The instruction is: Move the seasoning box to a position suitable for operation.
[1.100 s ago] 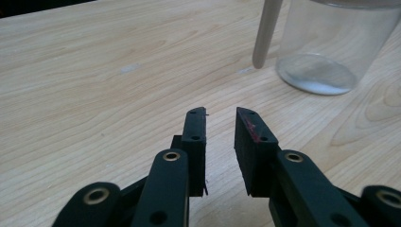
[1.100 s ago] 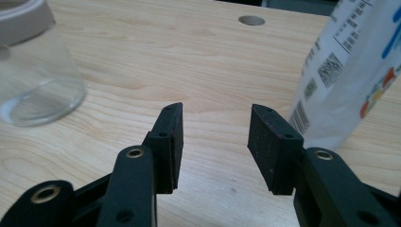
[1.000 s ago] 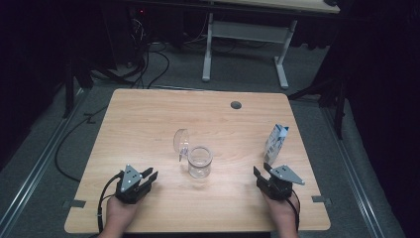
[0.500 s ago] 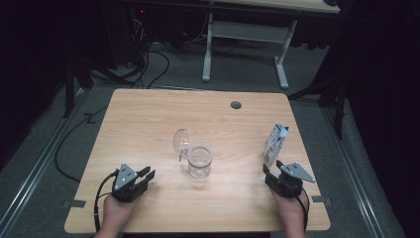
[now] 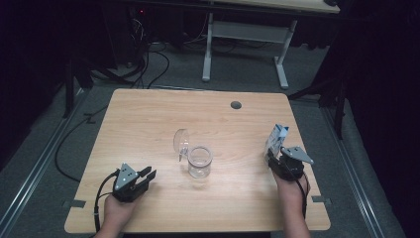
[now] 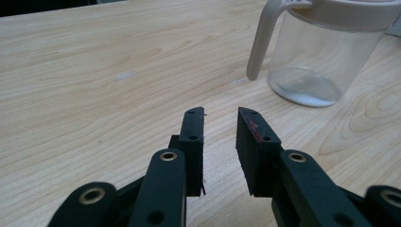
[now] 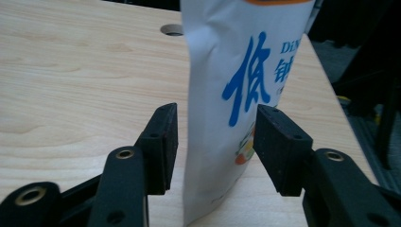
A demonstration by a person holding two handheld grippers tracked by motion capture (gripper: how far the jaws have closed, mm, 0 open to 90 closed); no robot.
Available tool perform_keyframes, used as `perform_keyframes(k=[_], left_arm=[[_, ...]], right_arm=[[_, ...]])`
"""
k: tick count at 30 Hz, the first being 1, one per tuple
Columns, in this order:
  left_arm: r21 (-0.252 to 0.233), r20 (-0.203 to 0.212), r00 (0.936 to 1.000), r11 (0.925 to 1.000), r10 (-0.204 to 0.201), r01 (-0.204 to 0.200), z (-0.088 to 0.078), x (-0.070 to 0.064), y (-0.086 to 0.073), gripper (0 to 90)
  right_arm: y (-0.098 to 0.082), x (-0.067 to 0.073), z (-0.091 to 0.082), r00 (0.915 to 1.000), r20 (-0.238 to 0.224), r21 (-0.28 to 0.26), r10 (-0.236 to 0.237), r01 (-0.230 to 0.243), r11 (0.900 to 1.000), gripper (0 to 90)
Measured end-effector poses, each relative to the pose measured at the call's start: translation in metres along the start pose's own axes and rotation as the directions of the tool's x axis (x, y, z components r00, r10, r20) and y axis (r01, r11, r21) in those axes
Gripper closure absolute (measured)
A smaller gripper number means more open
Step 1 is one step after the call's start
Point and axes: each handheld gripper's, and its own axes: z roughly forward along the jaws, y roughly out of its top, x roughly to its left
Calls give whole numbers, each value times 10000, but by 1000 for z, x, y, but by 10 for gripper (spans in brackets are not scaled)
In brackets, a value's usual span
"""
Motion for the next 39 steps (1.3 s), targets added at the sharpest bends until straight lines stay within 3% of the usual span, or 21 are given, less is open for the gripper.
perform_keyframes(k=[11, 16, 19, 24, 28, 31, 39], left_arm=[[-5, 63, 10000, 10000, 23, -23, 0, 0, 0, 726], [-3, 60, 10000, 10000, 64, -64, 1, 0, -1, 726], [-19, 40, 10000, 10000, 47, -47, 0, 0, -1, 726], [-102, 20, 10000, 9999, 6, -6, -1, -1, -1, 725], [-80, 15, 10000, 10000, -22, 22, 0, -1, -1, 724], [-85, 23, 10000, 10000, -27, 27, -1, -2, -1, 723], [-171, 49, 10000, 9998, -50, 51, -2, -1, -1, 722]], right_arm=[[2, -11, -9, 9999, -57, 29, -104, 105, 9999, 799], [-2, -21, -13, 9988, -492, -6, 41, -42, 10000, 859], [-4, -23, -14, 9979, -636, -108, 115, -122, 9999, 840], [-2, -22, -10, 9961, -863, -208, 152, -170, 9996, 684], [0, -22, -7, 9938, -1085, -184, 223, -244, 9995, 647], [0, -23, -4, 9937, -1059, 70, 356, -350, 9994, 551], [6, -17, -7, 9958, -904, -216, 150, -170, 9996, 634]])
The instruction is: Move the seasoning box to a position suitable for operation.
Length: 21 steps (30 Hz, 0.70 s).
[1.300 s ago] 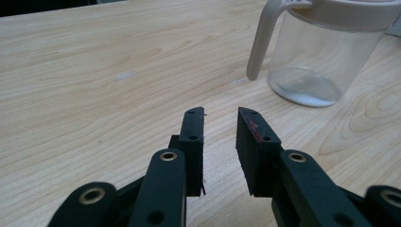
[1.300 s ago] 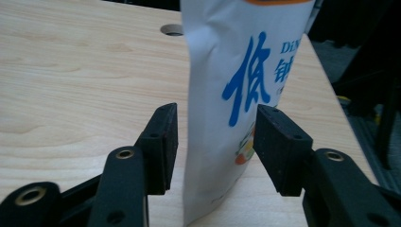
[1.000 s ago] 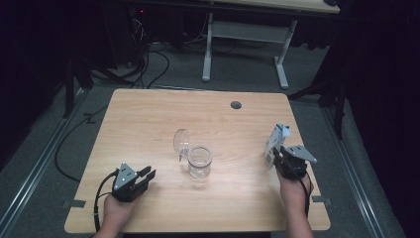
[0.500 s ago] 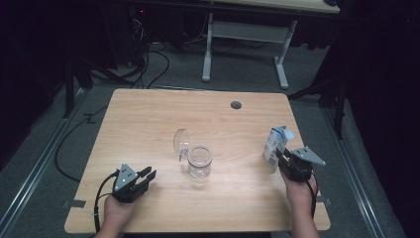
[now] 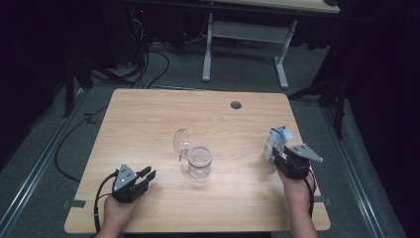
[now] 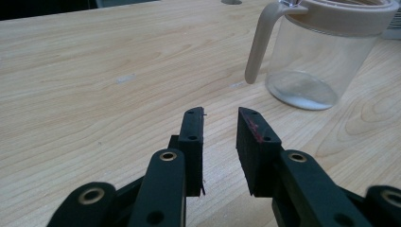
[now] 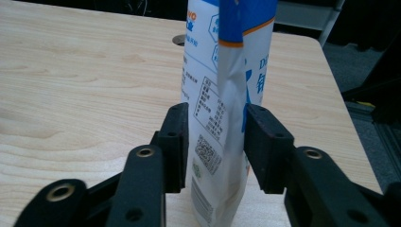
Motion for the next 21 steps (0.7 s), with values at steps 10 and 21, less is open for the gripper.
perform_keyframes(k=[10, 21], left_arm=[[-54, 41, 10000, 10000, 2, -2, 0, 1, 0, 722], [-105, 88, 10000, 9999, 1, 0, -1, 0, 1, 721]], right_arm=[[-1, -4, 0, 9997, -232, -67, 82, -84, 9999, 822], [-1, -8, 1, 9986, -429, 63, 316, -314, 9995, 895]])
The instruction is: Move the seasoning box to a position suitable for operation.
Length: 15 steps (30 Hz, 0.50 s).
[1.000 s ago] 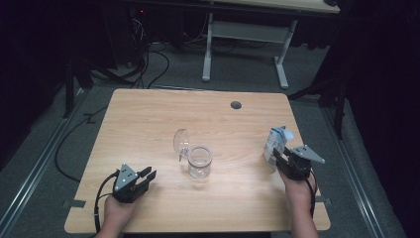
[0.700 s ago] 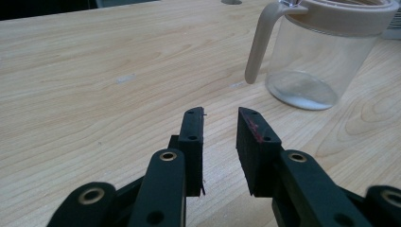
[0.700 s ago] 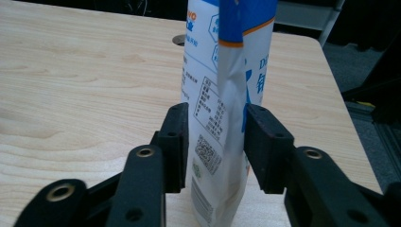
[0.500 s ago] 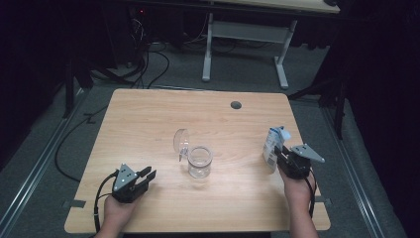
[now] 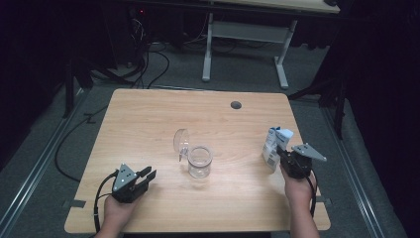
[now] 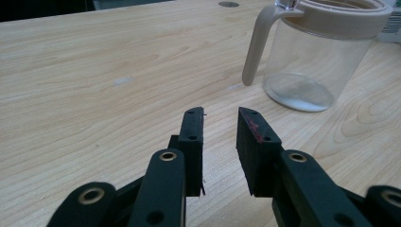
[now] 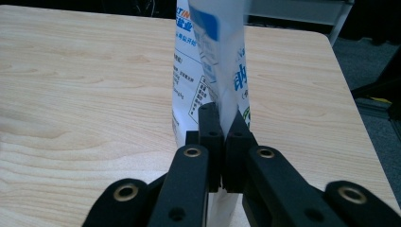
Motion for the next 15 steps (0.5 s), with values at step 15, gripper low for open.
perform_keyframes(k=[15], left_arm=[[-151, 156, 9999, 9999, 12, -9, 0, 0, 0, 715]], right_arm=[[11, 8, -8, 9989, -454, 14, -78, 79, 10000, 900]])
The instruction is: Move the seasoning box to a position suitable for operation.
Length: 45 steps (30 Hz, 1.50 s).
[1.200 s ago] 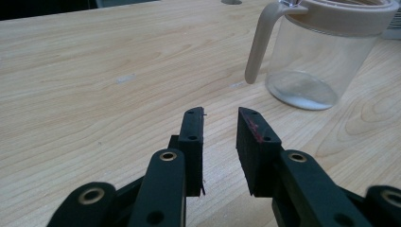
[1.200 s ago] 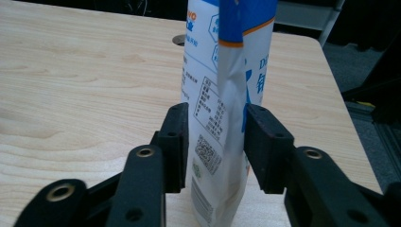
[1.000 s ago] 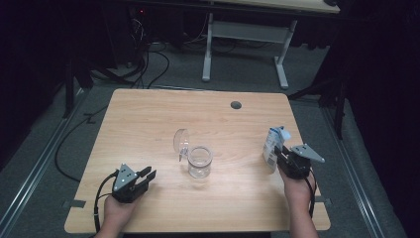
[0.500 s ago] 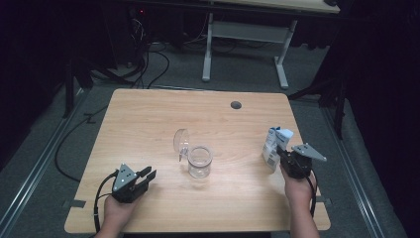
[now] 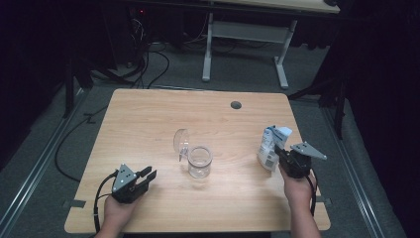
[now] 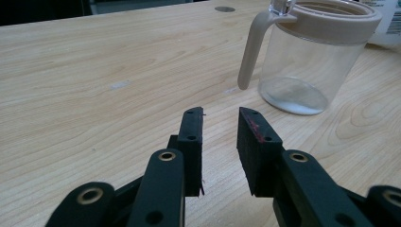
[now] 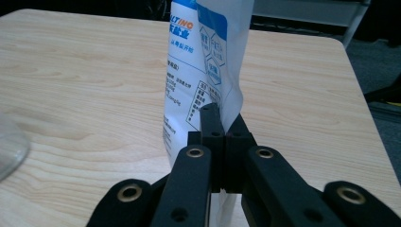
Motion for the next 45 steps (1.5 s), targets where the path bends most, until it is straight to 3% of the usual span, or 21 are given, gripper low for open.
perform_keyframes(k=[21, 25, 30, 33, 36, 45], left_arm=[[-4, 158, 9997, 9999, 171, -171, 0, -7, 4, 688], [101, 179, 9993, 9994, 343, -345, 3, -16, 5, 688], [95, 476, 9987, 9997, 204, -208, 10, -39, 9, 642], [138, 483, 9972, 9982, 580, -587, 17, -53, 13, 614], [77, 739, 9950, 9976, 675, -682, 25, -62, 18, 581], [224, 1443, 9871, 9971, 687, -727, 33, -66, 12, 563]], right_arm=[[5, 39, -16, 9948, -978, -134, -276, 264, 9996, 900], [3, 46, -18, 9925, -1194, -163, -278, 261, 9995, 900], [-1, 55, -19, 9888, -1415, -219, -485, 458, 9987, 900], [-2, 60, -18, 9872, -1520, -139, -474, 458, 9989, 900], [-4, 63, -18, 9863, -1561, -68, -533, 529, 9986, 900], [-3, 71, -21, 9865, -1548, 239, -526, 570, 9981, 900]])
